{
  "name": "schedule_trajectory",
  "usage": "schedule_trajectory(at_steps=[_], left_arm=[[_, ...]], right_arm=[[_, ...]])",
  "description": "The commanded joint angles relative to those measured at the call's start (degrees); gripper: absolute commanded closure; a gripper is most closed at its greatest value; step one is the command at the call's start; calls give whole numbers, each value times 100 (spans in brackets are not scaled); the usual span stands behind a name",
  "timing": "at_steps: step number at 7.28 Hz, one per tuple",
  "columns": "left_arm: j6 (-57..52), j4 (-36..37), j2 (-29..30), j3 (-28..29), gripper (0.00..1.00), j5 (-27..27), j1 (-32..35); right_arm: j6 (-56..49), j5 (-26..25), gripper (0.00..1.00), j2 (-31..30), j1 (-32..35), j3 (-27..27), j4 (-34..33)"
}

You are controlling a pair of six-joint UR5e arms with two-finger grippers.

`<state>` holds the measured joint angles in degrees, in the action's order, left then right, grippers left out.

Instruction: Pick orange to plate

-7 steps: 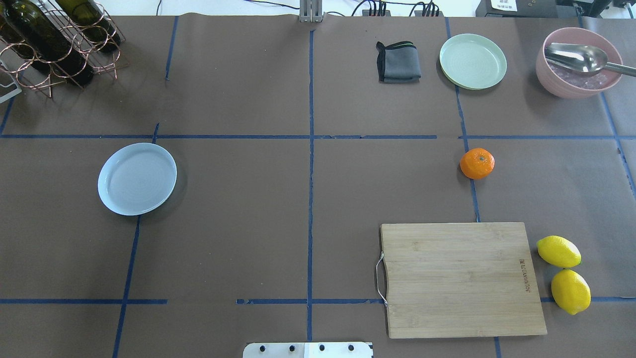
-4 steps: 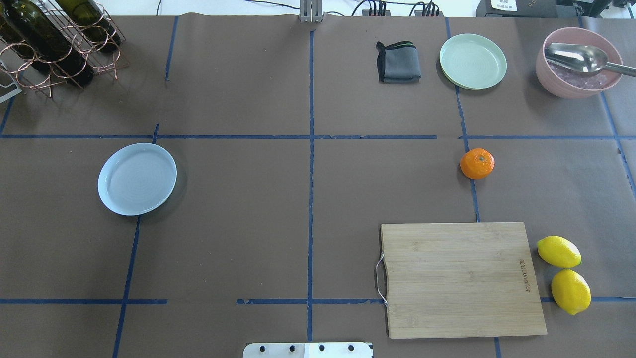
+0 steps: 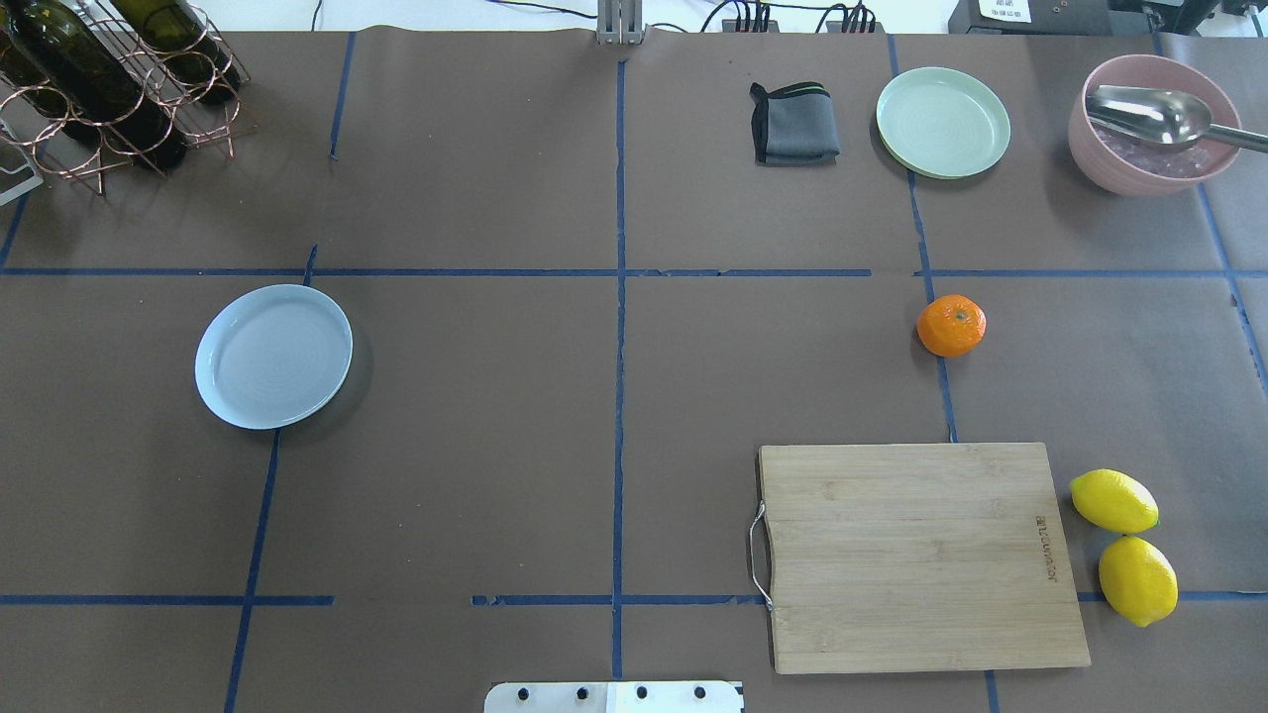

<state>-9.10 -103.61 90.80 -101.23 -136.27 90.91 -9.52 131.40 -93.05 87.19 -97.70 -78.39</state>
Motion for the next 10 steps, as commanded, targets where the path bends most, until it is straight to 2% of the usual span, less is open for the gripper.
schedule_trajectory(at_steps=[1, 2, 3, 4, 5, 6, 7, 9, 10], left_arm=[[876, -1596, -54, 164, 0, -14, -4], [1302, -2324, -132, 121, 0, -14, -317], [1610, -2801, -481, 156, 0, -57, -964], [2501, -2892, -545, 104, 0, -31, -1344], [3415, -3450, -790, 112, 0, 265, -1862], [4686, -4117, -975, 112, 0, 1120, -2450], [5664, -4193, -1011, 121, 2, 1755, -3126], [7414, -4212, -933, 147, 26, 2803, -4208], [7823, -4212, -837, 225, 33, 3199, -4553]], right_arm=[[336, 237, 0, -3, -43, -21, 358], [337, 237, 0, -20, -70, -21, 429], [328, 246, 0, -64, -70, -21, 438], [319, 246, 0, -91, -70, -21, 438], [319, 246, 0, -152, -70, -21, 438], [311, 246, 0, -196, -70, -21, 438], [311, 246, 0, -205, -70, -21, 438], [311, 237, 0, -223, -70, -21, 438], [311, 237, 0, -223, -70, -21, 438]])
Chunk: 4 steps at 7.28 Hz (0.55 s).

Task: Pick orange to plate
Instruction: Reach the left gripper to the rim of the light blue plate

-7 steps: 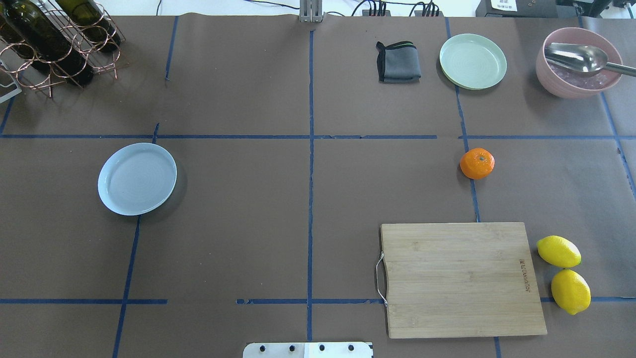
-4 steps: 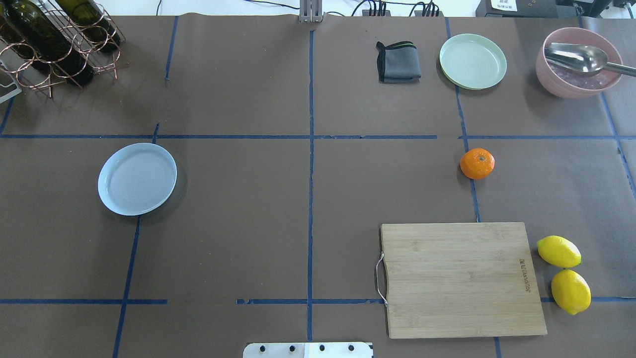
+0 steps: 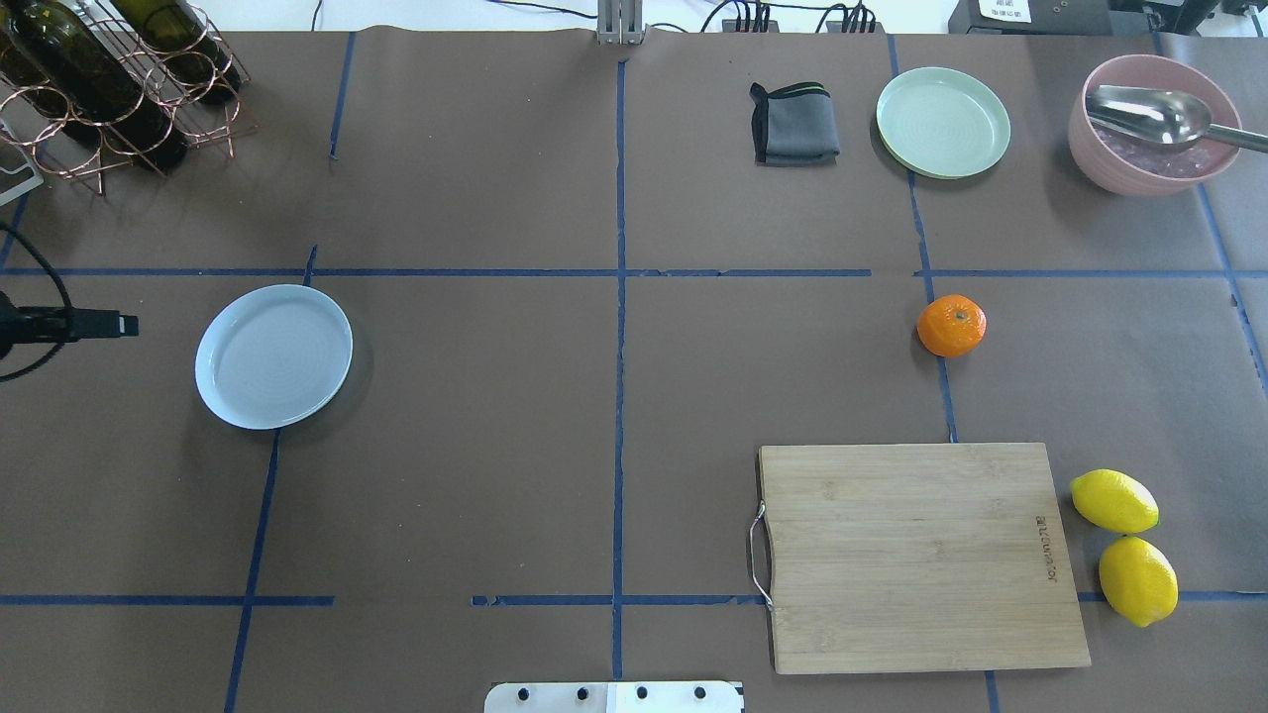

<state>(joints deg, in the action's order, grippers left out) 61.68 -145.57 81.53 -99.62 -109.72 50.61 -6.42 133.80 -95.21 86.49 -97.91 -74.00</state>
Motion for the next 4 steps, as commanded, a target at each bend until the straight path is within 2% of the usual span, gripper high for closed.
schedule_trajectory(at_steps=[1, 4], left_arm=[[914, -7, 247, 214, 35, 731, -682], [951, 19, 582, 574, 35, 898, -850]], right_arm=[[0, -3, 0, -6, 0, 9, 0], [0, -3, 0, -6, 0, 9, 0]])
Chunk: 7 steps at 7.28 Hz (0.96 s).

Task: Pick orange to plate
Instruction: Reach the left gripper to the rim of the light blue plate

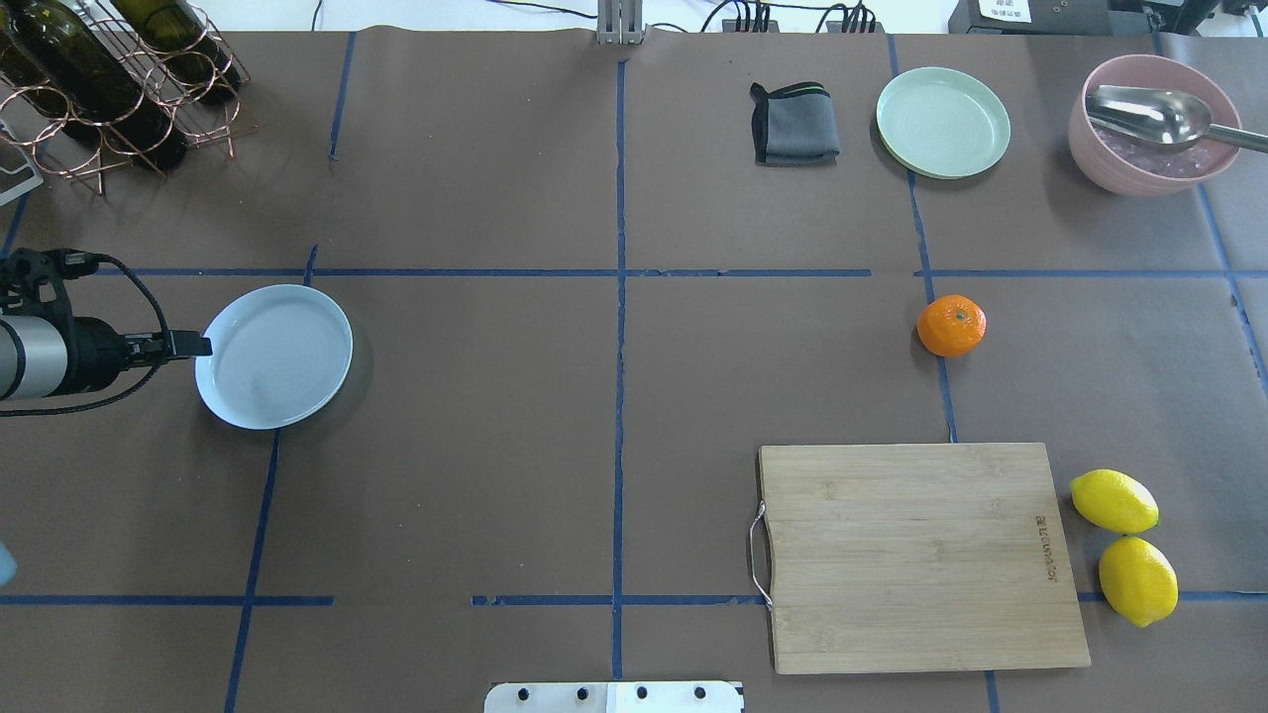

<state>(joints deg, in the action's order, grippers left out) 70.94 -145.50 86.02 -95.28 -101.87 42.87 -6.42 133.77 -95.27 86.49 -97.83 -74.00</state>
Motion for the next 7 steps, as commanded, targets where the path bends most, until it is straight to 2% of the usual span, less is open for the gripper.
schedule_trajectory(at_steps=[1, 2, 3, 4, 7], left_arm=[[25, 13, 204, 237, 37, 132, -147], [25, 30, 240, 264, 54, 133, -165], [16, 39, 232, 264, 89, 133, -165], [7, 39, 231, 264, 100, 133, -174], [-37, 39, 240, 20, 100, 80, -156]], right_arm=[[-9, 0, 0, 0, 0, 10, 0], [0, 0, 0, 0, 0, 10, 0], [0, 0, 0, 0, 0, 10, 0], [0, 0, 0, 0, 0, 18, 0], [0, 0, 0, 0, 0, 10, 0]])
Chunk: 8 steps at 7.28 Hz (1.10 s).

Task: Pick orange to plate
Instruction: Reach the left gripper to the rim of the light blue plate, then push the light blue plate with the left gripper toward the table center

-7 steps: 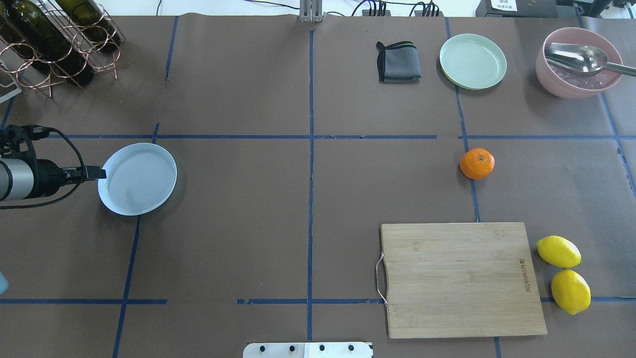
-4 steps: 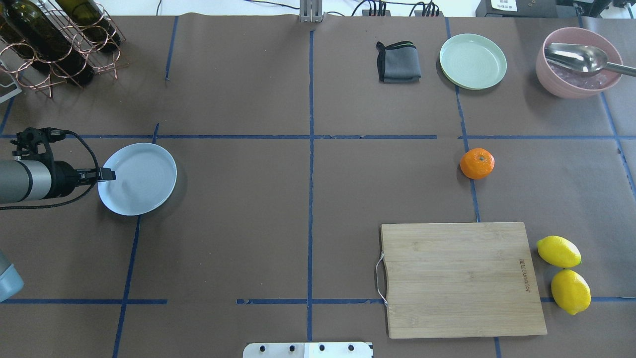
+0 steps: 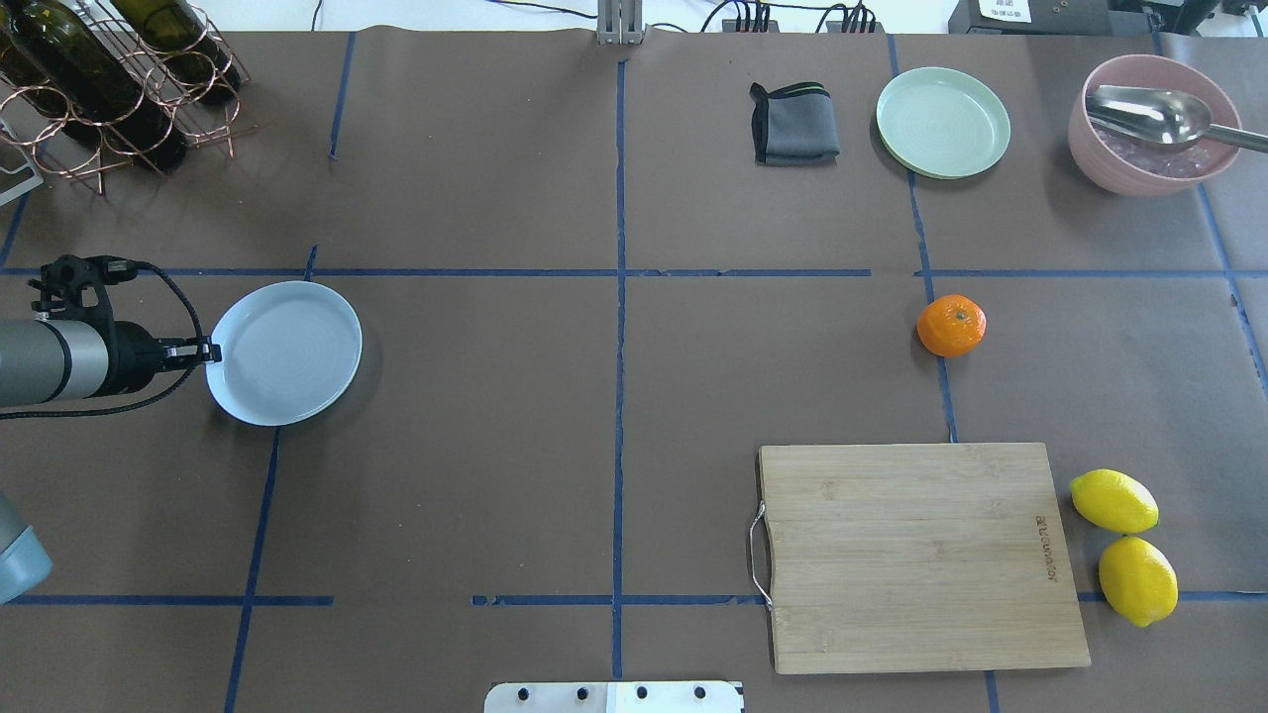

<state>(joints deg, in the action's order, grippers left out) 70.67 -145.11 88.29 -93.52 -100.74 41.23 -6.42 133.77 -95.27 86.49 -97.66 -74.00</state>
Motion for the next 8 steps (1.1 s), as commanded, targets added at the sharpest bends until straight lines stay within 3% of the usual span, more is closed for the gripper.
schedule_trajectory(at_steps=[1, 3, 5, 6, 8], left_arm=[[-1, 9, 109, -332, 100, -42, 0], [60, 78, 878, -202, 100, -25, -1], [758, 1434, 2160, -70, 100, 10, -123], [1199, 1885, 2645, -26, 100, 315, -672], [1771, 2162, 3551, 595, 100, 801, -1238]], right_arm=[[0, 0, 0, 9, 0, -7, 0], [0, 0, 0, 9, 0, -7, 0], [0, 0, 0, 9, 0, -7, 0], [9, 0, 0, 9, 0, 2, 0], [0, 0, 0, 9, 0, 19, 0]])
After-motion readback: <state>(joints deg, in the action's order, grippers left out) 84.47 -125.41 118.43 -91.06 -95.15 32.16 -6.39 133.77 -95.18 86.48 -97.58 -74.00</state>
